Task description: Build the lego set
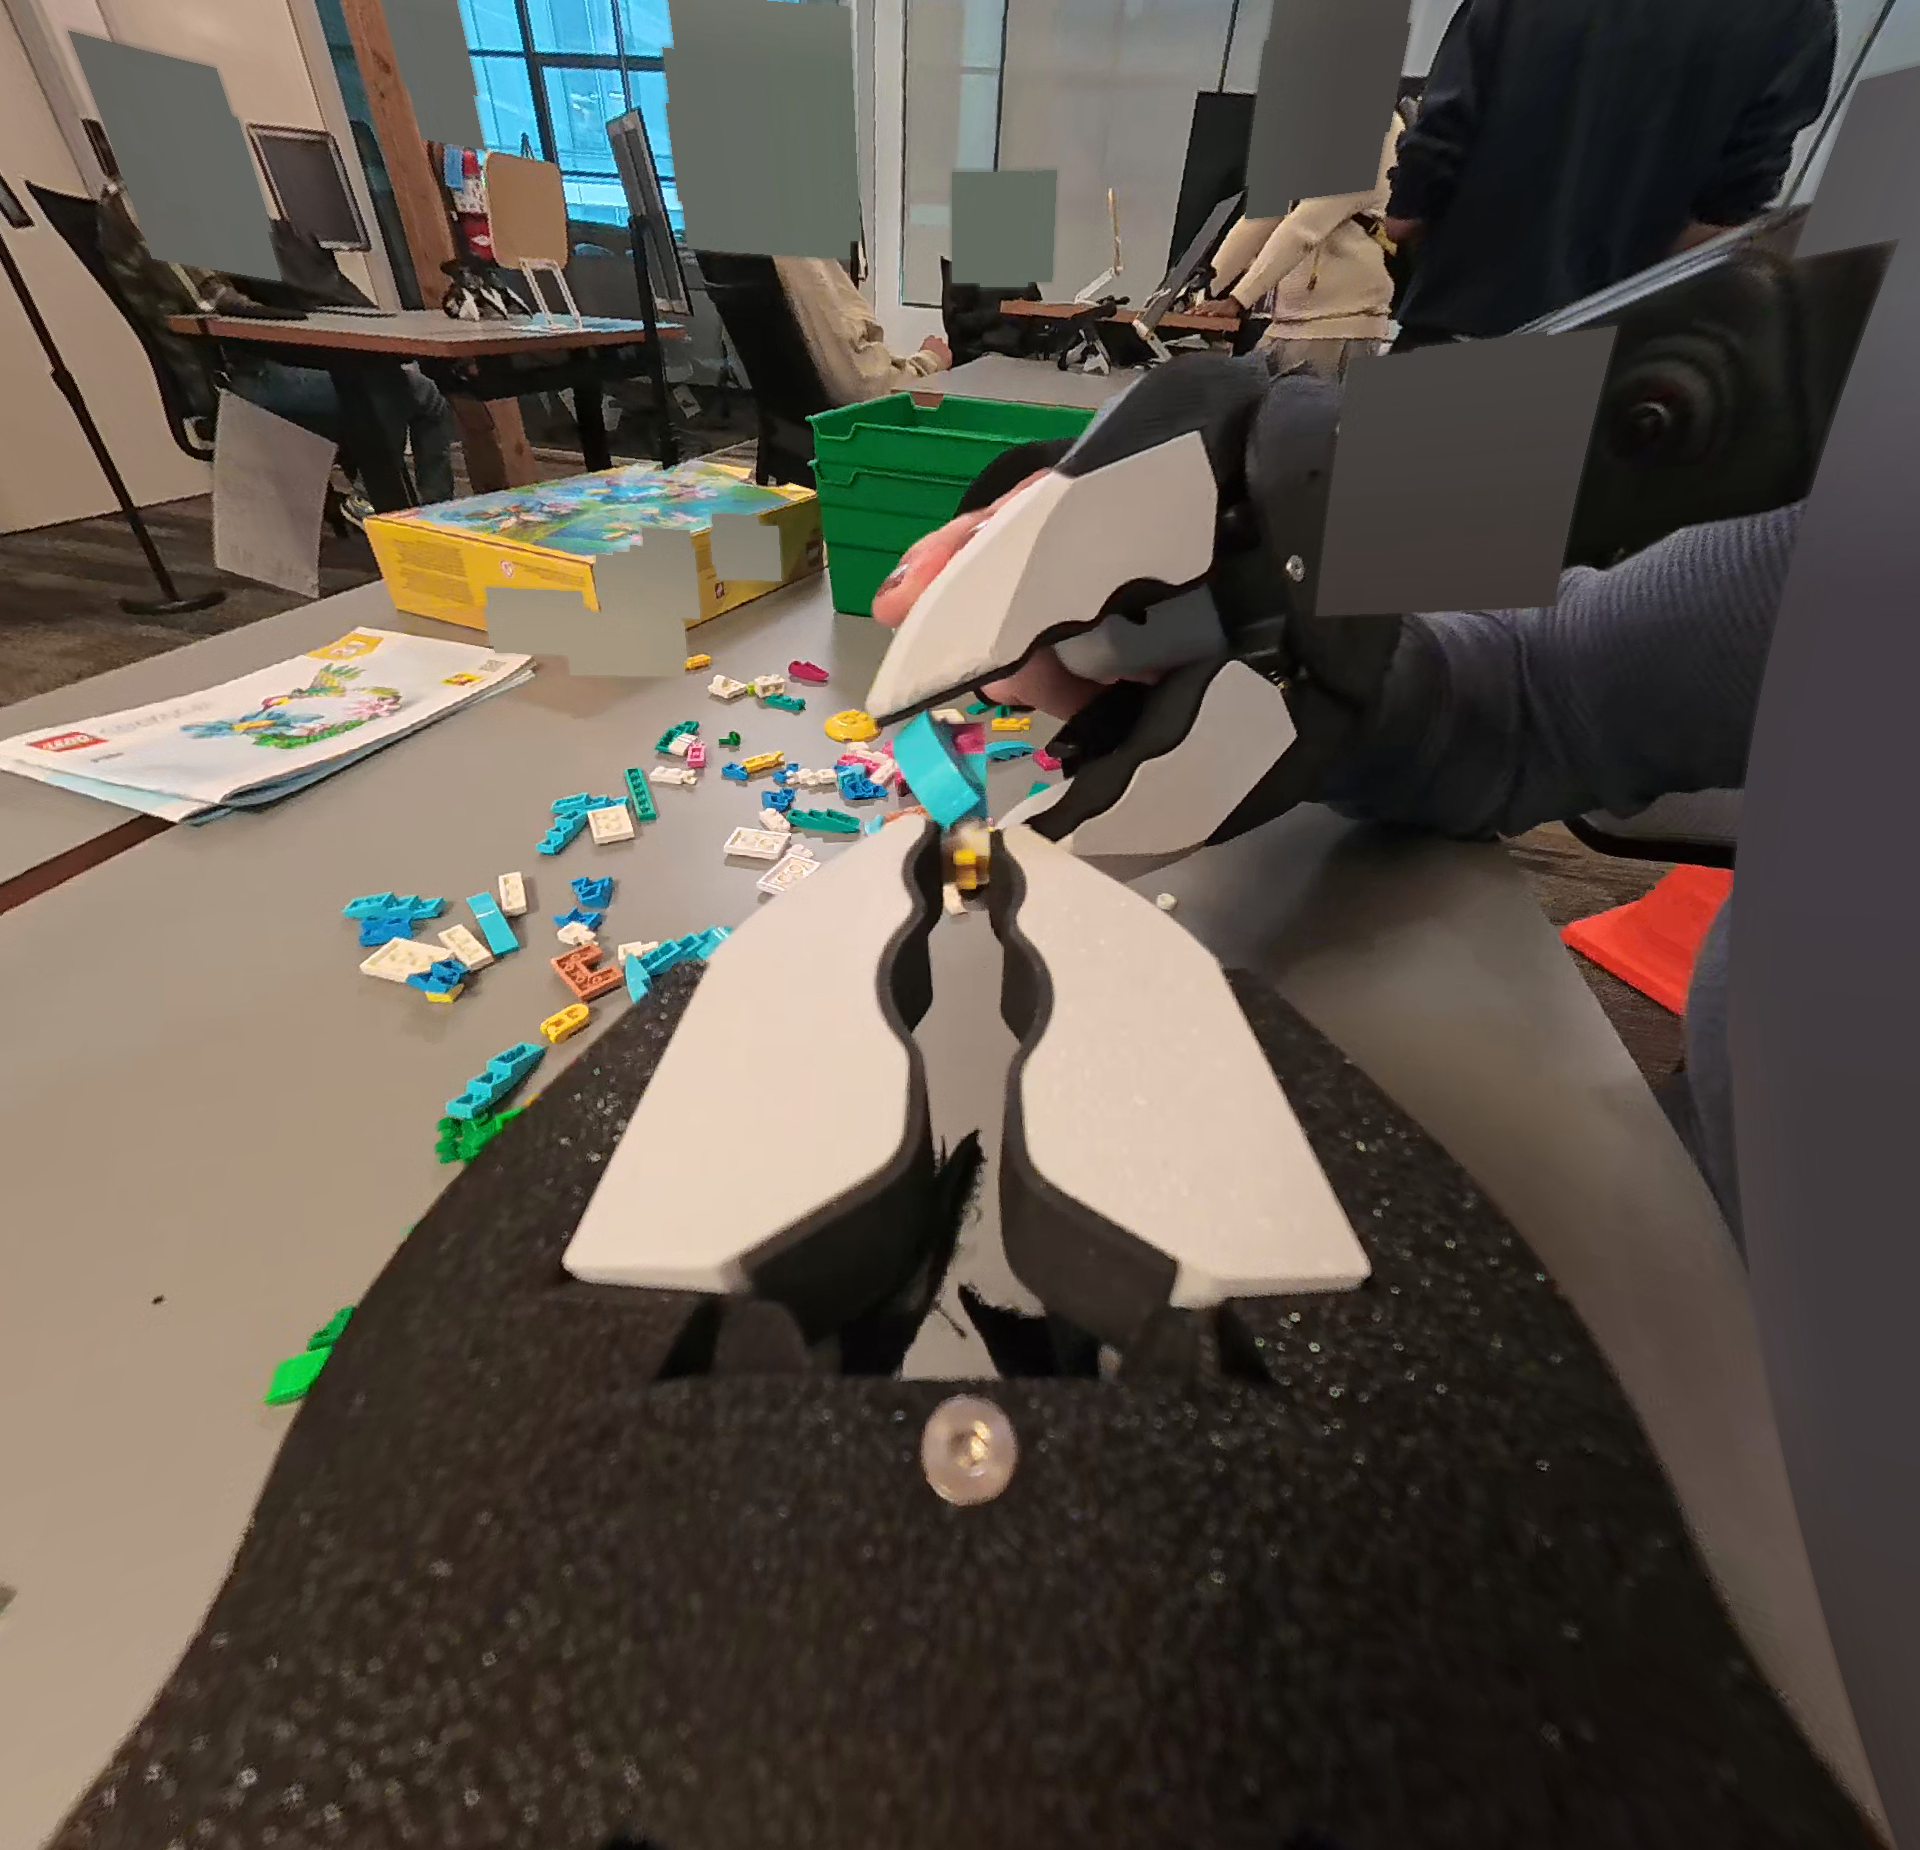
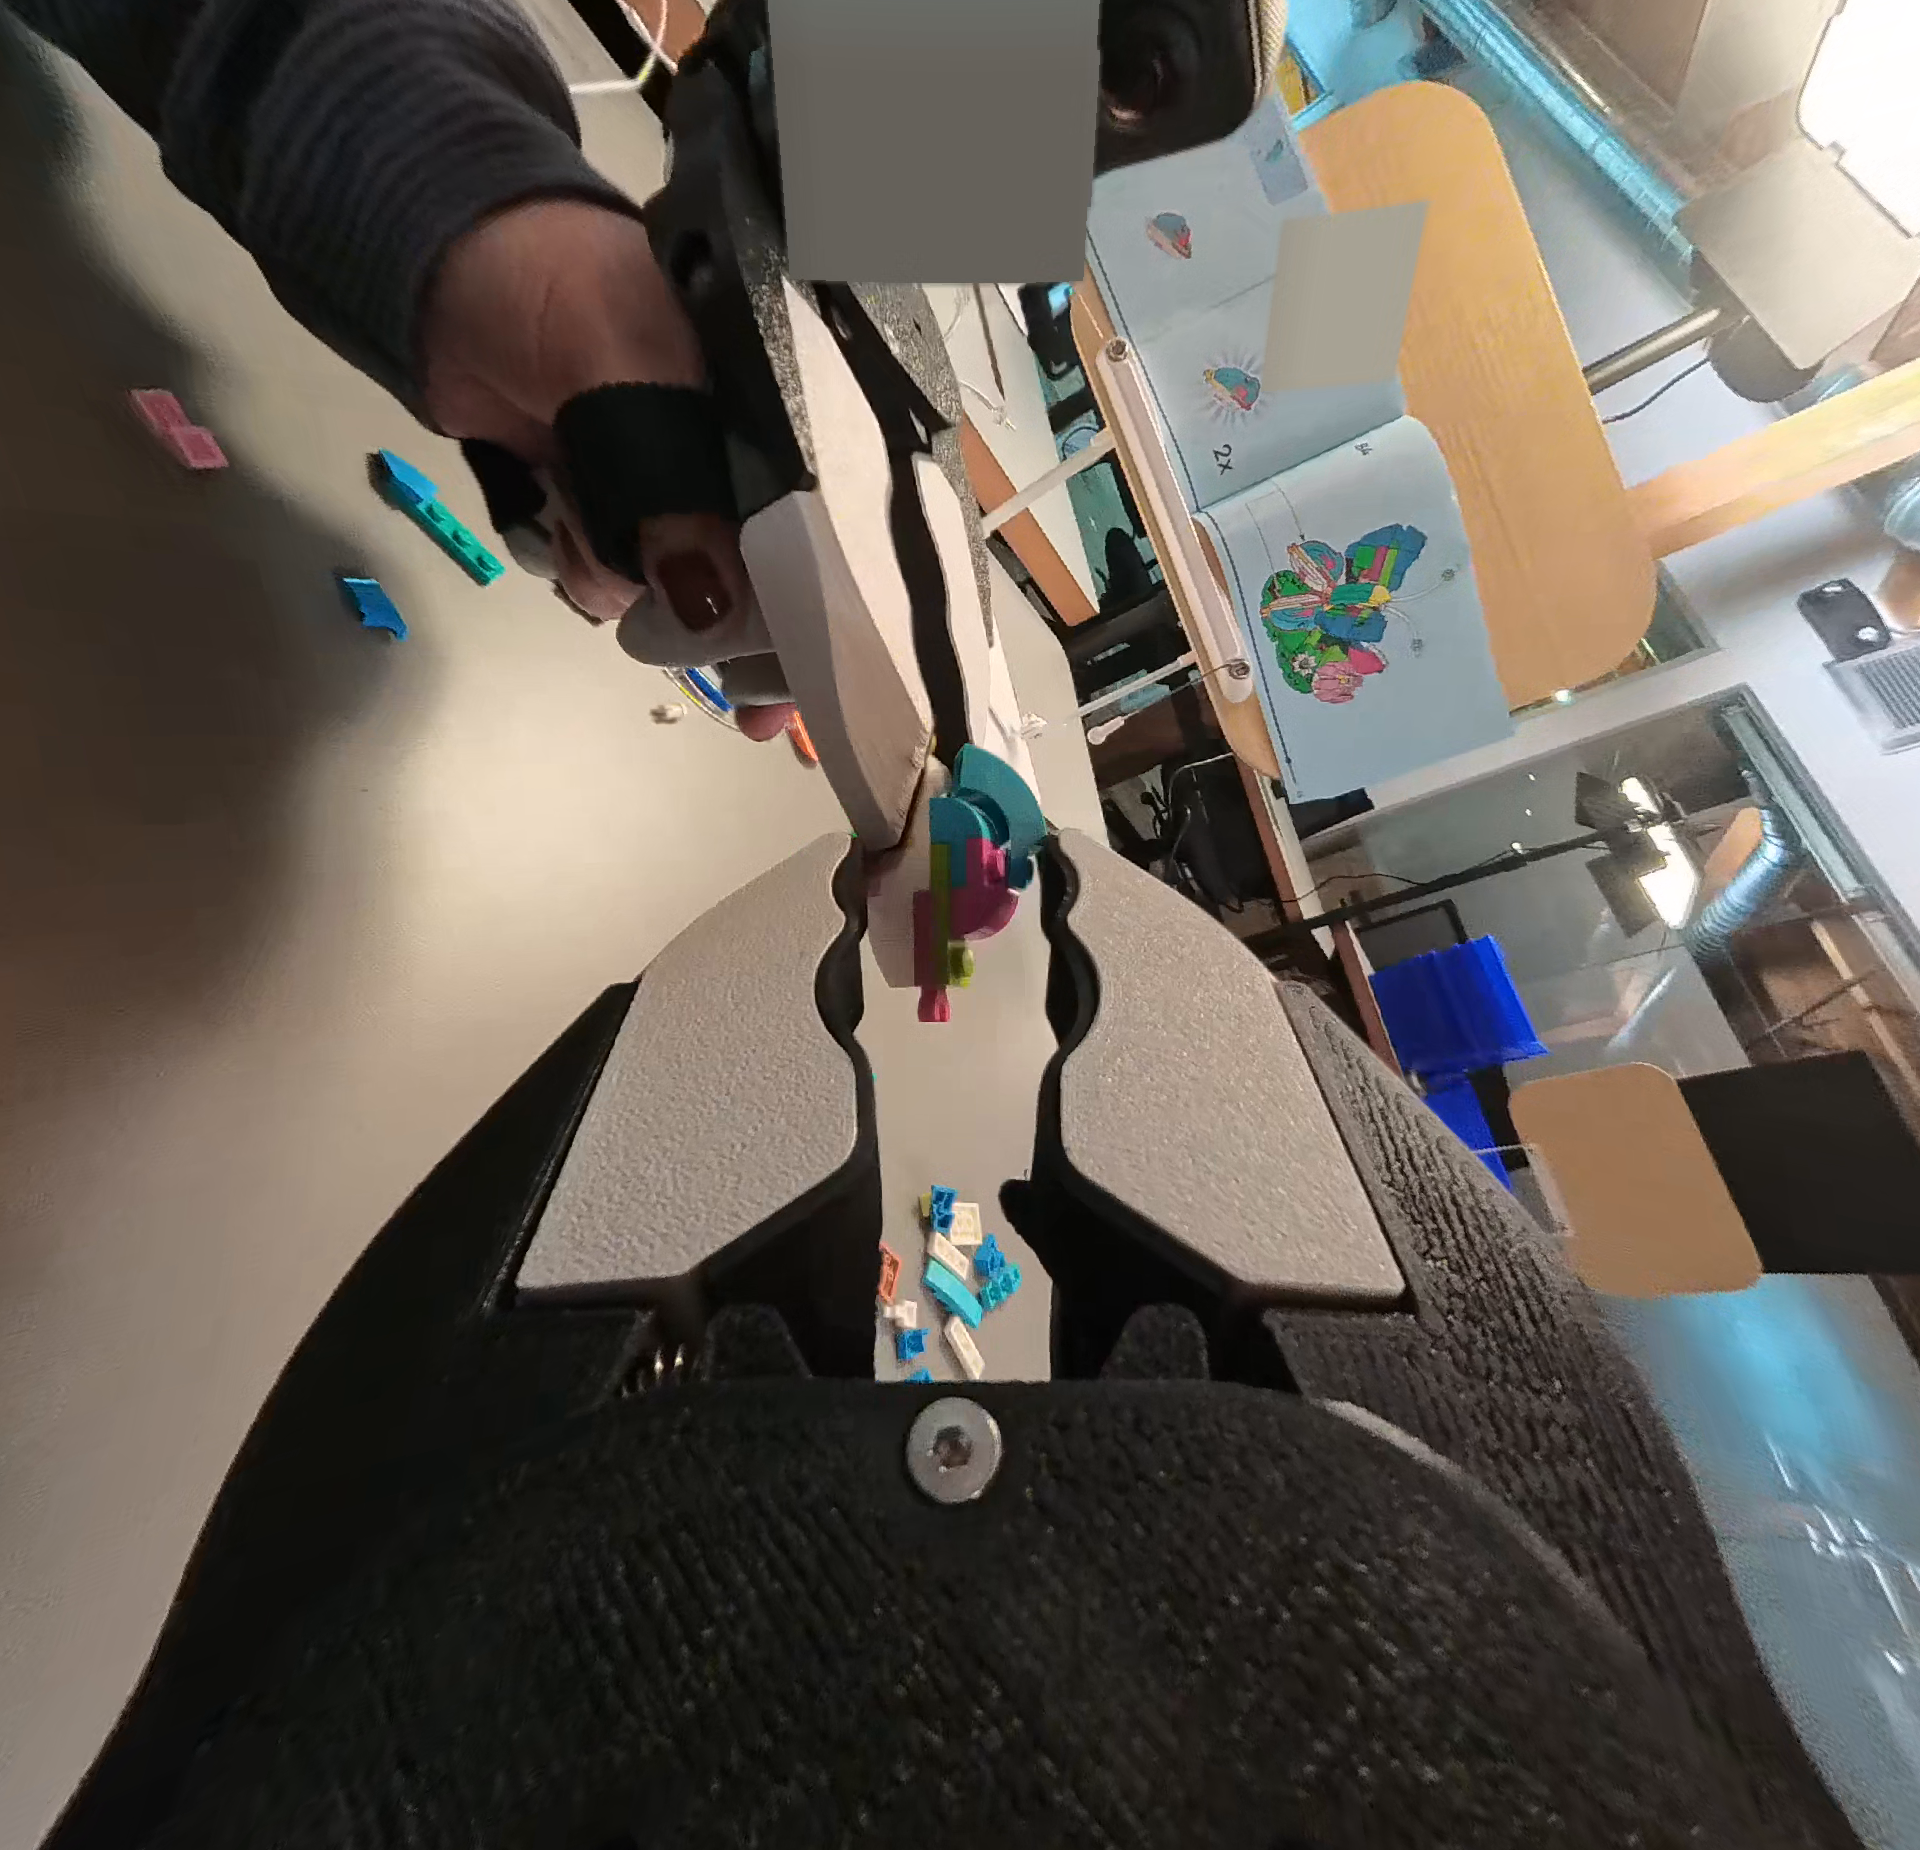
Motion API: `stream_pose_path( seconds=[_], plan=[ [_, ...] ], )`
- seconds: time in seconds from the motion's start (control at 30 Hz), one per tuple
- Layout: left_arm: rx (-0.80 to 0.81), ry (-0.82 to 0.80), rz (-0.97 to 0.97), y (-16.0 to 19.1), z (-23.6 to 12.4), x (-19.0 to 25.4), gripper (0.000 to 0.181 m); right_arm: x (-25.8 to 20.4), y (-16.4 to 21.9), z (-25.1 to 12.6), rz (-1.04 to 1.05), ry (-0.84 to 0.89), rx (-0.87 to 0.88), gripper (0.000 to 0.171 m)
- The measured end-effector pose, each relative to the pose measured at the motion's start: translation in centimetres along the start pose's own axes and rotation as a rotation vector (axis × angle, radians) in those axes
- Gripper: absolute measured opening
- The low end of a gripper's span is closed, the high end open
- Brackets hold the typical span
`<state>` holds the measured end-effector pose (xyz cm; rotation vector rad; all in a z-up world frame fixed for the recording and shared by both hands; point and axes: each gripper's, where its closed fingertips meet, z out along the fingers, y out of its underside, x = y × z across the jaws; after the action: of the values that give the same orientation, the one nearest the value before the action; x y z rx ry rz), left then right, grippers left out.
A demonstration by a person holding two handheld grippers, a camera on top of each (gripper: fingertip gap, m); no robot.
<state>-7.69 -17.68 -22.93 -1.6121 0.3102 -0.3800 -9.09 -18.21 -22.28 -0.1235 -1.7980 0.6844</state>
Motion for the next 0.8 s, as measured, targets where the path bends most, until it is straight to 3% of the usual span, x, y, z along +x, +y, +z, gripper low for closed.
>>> stream_pose_path(
  seconds=[0.3, 0.57, 0.8],
  plan=[
    [0.036, 0.012, -0.073, -0.7, -0.1, 0.1, 0.008, 0.5, -0.8, -0.4, -0.276, 0.135, -0.008, 0.030],
    [0.049, -0.101, -0.047, -0.7, -0.1, -0.8, 0.008, 1.0, -0.1, 0.2, -0.242, 0.144, -0.176, 0.029],
    [0.061, -0.115, -0.030, -1.0, -0.2, -0.7, 0.008, 1.2, -0.5, 0.0, -0.282, 0.166, -0.137, 0.029]
  ],
)
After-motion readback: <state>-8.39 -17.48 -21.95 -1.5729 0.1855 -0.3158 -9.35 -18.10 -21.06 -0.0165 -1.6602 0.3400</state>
